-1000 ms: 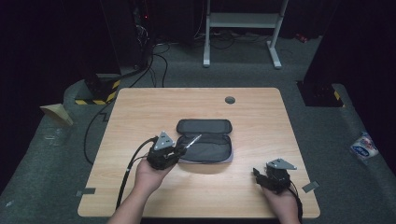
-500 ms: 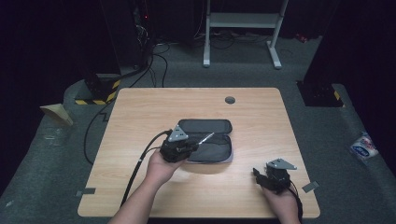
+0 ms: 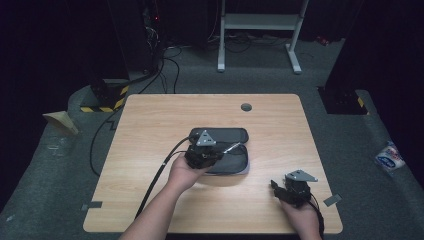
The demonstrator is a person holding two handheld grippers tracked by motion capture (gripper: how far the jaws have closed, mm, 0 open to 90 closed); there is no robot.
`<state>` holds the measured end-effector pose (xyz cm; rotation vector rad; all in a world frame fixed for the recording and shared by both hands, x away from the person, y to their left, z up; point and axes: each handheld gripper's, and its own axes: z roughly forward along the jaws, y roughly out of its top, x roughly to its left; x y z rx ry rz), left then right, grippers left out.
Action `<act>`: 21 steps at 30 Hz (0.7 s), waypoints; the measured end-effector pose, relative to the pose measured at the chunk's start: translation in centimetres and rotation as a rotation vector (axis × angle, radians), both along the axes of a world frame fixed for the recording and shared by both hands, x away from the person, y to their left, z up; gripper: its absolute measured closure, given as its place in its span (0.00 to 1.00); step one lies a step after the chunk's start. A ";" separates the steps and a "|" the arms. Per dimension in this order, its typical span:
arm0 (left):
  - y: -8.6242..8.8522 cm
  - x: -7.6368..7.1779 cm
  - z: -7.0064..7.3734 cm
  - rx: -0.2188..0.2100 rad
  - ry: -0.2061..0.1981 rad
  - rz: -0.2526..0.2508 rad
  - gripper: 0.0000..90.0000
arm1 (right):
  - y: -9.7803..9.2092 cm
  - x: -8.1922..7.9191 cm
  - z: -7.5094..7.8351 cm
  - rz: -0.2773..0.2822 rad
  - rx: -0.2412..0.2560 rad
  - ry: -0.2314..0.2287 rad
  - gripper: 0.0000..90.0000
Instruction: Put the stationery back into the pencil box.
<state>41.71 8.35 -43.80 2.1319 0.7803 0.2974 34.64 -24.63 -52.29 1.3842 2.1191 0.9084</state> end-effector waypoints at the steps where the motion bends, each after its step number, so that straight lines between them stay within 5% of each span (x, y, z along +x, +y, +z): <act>1: 0.0 0.1 -0.1 0.005 0.002 -0.003 0.88 | 0.0 0.0 0.0 0.000 0.000 0.000 0.43; 11: -0.6 1.4 -1.6 0.022 0.050 -0.005 0.88 | 0.0 0.0 0.0 0.001 -0.002 -0.001 0.43; 21: -1.2 1.6 -2.6 0.084 0.083 0.002 0.88 | 0.0 0.0 0.0 0.000 -0.002 -0.001 0.43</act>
